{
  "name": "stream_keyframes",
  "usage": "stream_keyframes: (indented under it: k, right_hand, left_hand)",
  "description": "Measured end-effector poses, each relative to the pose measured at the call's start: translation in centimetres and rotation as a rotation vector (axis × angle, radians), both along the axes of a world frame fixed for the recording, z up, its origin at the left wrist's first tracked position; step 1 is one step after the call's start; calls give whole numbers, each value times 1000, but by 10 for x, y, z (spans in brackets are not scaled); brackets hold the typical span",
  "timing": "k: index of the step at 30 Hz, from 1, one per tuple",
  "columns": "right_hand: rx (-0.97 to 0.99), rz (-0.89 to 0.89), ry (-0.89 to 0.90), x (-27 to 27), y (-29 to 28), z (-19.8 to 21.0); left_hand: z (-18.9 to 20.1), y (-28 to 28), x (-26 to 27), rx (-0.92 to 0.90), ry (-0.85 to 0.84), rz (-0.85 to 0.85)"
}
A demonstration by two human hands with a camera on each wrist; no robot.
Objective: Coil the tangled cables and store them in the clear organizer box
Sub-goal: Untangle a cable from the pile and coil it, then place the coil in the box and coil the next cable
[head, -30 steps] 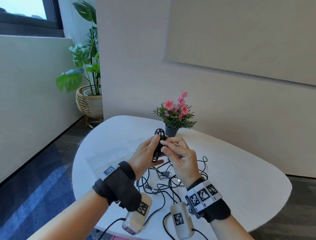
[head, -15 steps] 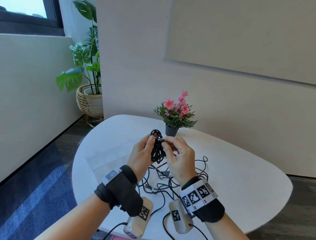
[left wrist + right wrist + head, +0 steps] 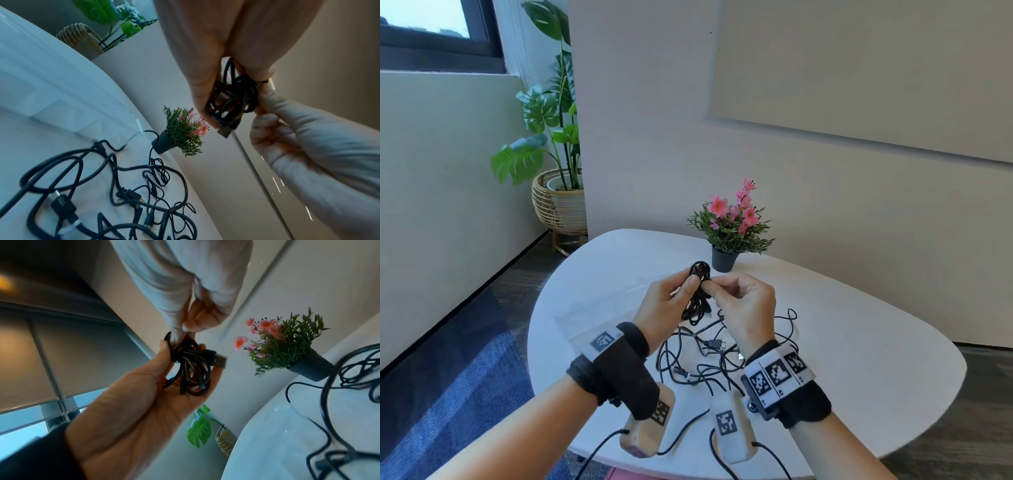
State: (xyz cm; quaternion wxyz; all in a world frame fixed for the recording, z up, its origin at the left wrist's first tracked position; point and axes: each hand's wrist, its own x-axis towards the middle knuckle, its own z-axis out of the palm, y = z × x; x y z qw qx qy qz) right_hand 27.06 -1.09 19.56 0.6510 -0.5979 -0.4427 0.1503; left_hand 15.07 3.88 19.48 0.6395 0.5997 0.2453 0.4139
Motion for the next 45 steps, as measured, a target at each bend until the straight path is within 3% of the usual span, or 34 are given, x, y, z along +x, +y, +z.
stream_keyframes:
  k: [2,7,9,11,14,17,21,26,31,42,43,45]
  right_hand:
    - [12,8,1,0,2,1]
    - [-15,14,-372,1,5,-7]
    - [-79,60,-381,3,5,-4]
    - [-138,129,-185,6,5,3]
    - [-139,160,295,8,7,10]
    - [-202,113,404,5,8,6]
    - [-136,67,270,-1,11,-6]
    - [-81,42,-150,-4,10,-22]
    - [-70,106,-410,-7,9,-33]
    - [-230,289,-574,-36,32,-45]
    - [-237,309,-563,-35,34,-47]
    - [-280,365,-505,-31,37,-51]
  left_hand:
    - [0,2,-1,-1,16,7]
    - [-11,6,-4,-40,92,8]
    - [-15,4,-3,-74,81,1]
    - [-14,2,-2,-88,47,-15]
    - [-11,3,-1,-106,-2,-41]
    - [-15,2,-2,-114,-9,-17]
    - [-24,2,1,-117,-18,20]
    - [-30,10,-1,-142,-3,65]
    - [-28,22,-15,-308,-65,34]
    - [-44,38,-43,-430,49,183]
    - [-46,42,-46,-407,114,193]
    - [-51,53,-54,-231,396,219]
